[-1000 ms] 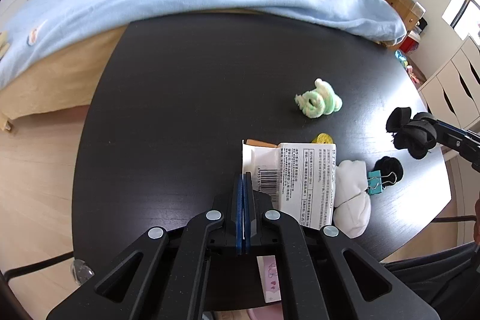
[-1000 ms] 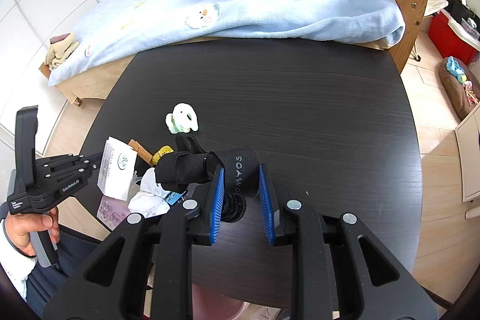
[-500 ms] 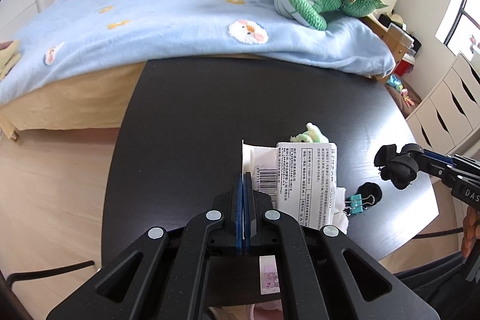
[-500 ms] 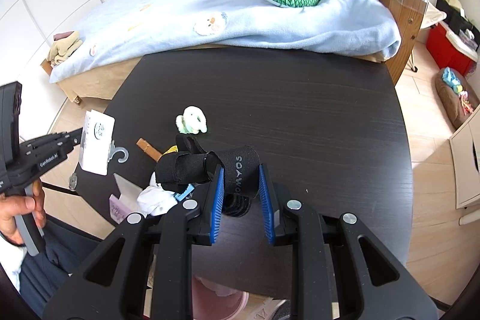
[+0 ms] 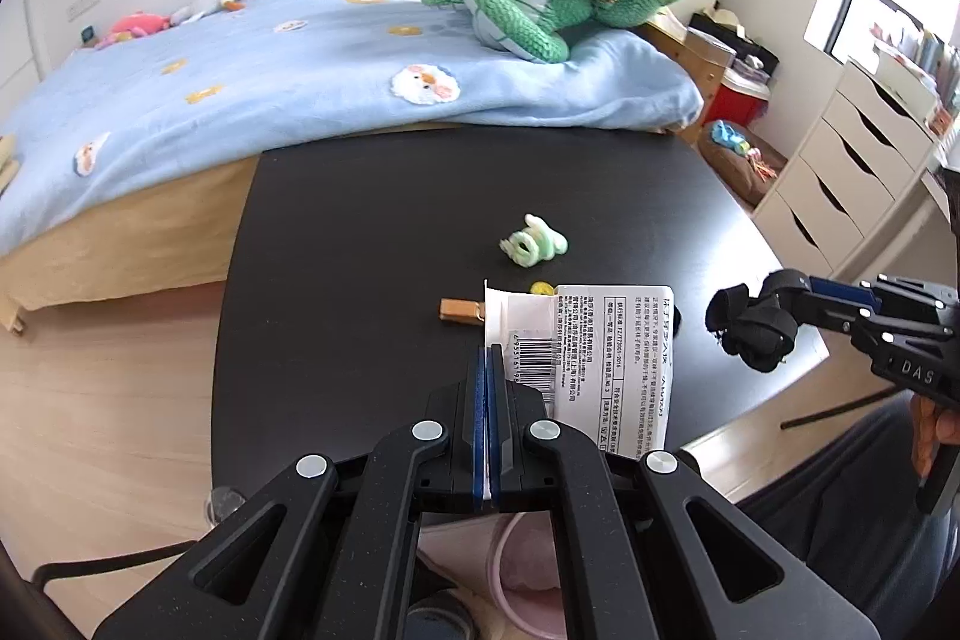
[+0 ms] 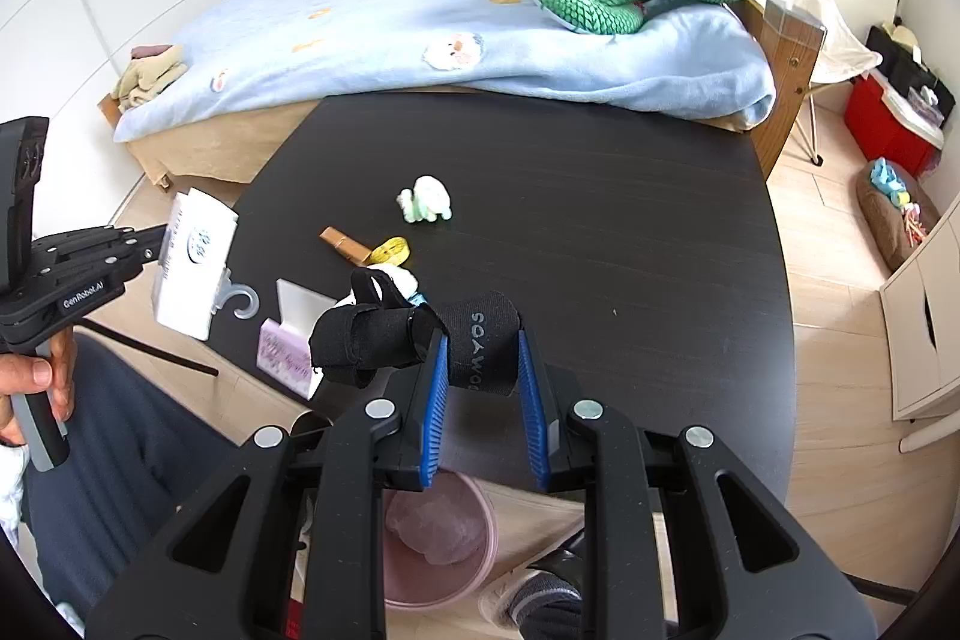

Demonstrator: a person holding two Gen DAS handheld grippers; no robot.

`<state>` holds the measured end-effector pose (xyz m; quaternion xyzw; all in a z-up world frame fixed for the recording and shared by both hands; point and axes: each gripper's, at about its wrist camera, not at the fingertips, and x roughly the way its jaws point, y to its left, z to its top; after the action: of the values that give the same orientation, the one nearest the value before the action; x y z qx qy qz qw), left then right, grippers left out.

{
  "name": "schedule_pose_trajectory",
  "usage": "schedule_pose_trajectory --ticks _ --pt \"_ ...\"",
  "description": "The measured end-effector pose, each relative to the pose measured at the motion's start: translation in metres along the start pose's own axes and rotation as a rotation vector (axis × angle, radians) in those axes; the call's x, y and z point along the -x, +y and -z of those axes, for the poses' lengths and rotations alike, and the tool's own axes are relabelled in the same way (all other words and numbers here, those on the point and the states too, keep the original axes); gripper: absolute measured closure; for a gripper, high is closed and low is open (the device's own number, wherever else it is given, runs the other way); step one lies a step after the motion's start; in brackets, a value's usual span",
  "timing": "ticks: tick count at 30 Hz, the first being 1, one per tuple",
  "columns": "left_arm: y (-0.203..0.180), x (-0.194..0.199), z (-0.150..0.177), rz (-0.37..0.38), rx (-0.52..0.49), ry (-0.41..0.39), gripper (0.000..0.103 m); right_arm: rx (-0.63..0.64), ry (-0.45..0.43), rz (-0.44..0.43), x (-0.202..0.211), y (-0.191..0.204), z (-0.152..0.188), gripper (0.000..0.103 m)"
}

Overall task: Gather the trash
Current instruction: 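Carry the black strap over the pink bin and open the right gripper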

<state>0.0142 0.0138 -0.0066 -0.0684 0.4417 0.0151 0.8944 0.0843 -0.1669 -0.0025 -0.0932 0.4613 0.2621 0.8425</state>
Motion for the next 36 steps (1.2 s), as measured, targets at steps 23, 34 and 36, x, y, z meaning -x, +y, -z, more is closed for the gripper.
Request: schedule_pose_trajectory --ticks 23,34,36 --pt "-0.027 0.053 0.072 0.033 -0.135 0.006 0.102 0.094 0.051 -0.091 0.046 0.056 0.081 0.08" --pt "-0.023 0.067 0.08 0.035 -0.132 0.003 0.102 0.11 0.087 -0.104 0.035 0.067 0.093 0.028" --pt "-0.023 0.066 0.081 0.036 -0.134 0.005 0.102 0.099 0.083 -0.095 0.035 0.065 0.093 0.022"
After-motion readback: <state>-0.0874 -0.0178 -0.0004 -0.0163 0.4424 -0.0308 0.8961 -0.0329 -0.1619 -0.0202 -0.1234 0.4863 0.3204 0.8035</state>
